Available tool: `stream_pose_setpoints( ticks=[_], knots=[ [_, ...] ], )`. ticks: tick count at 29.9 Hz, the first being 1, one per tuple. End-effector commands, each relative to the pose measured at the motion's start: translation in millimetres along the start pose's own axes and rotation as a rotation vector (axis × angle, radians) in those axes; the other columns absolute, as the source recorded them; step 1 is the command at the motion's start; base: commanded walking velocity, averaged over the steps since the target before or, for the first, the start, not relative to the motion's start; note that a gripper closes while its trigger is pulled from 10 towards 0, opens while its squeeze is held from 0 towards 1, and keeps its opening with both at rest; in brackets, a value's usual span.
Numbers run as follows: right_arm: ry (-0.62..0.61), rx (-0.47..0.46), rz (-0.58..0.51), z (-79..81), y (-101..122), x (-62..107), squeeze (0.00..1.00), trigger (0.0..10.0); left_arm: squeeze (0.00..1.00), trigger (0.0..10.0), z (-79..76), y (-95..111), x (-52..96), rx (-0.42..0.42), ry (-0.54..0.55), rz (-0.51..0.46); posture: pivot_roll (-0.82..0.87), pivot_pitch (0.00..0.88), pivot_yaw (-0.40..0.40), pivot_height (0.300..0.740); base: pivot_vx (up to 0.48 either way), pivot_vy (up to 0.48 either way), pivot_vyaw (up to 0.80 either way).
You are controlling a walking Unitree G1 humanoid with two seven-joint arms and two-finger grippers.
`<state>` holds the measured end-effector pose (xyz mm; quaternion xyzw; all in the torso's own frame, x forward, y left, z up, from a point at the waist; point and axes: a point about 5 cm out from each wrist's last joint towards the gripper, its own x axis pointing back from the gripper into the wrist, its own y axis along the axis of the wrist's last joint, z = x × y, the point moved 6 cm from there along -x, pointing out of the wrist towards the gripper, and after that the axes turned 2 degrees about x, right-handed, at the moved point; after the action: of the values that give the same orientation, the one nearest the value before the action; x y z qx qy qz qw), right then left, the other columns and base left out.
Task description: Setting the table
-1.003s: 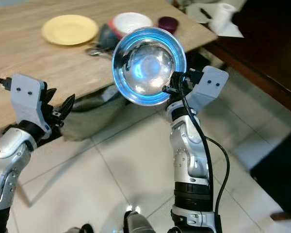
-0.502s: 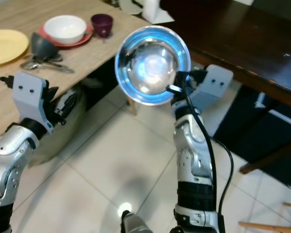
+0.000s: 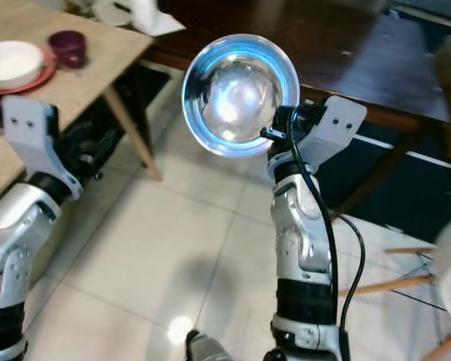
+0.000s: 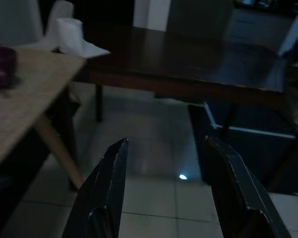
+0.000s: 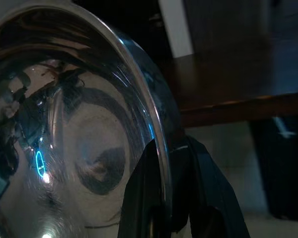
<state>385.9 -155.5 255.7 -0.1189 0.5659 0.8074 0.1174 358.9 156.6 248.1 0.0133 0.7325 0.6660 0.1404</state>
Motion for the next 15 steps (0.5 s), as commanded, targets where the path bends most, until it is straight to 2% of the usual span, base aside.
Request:
stream_pose_setpoints(
  ticks=[1, 6, 10, 15],
  knots=[
    [0.001, -0.012, -0.011, 0.0, 2.2, 1.4, 0.00, 10.0, 0.00, 10.0, -1.5, -4.1, 0.4, 0.020, -0.002, 0.019, -0.05, 0.105, 0.012, 0.740, 0.000, 0.000, -0.80],
    [0.009, -0.014, -0.014, 2.0, 3.3, 0.4, 0.00, 10.0, 0.00, 10.0, 2.3, -6.7, -1.0, -0.022, 0.013, 0.045, -0.06, 0.104, 0.009, 0.740, 0.000, 0.000, -0.80],
    [0.012, -0.015, -0.012, 2.9, 3.1, 0.3, 0.00, 10.0, 0.00, 10.0, 3.1, -3.2, -2.3, -0.062, 0.005, 0.026, -0.06, 0.100, 0.009, 0.740, 0.000, 0.000, -0.80],
    [0.017, -0.015, -0.011, 4.1, 2.5, 0.3, 0.00, 10.0, 0.00, 10.0, 0.6, -0.7, -3.6, -0.061, -0.011, 0.018, -0.06, 0.095, 0.010, 0.740, 0.000, 0.000, -0.80]
  ],
)
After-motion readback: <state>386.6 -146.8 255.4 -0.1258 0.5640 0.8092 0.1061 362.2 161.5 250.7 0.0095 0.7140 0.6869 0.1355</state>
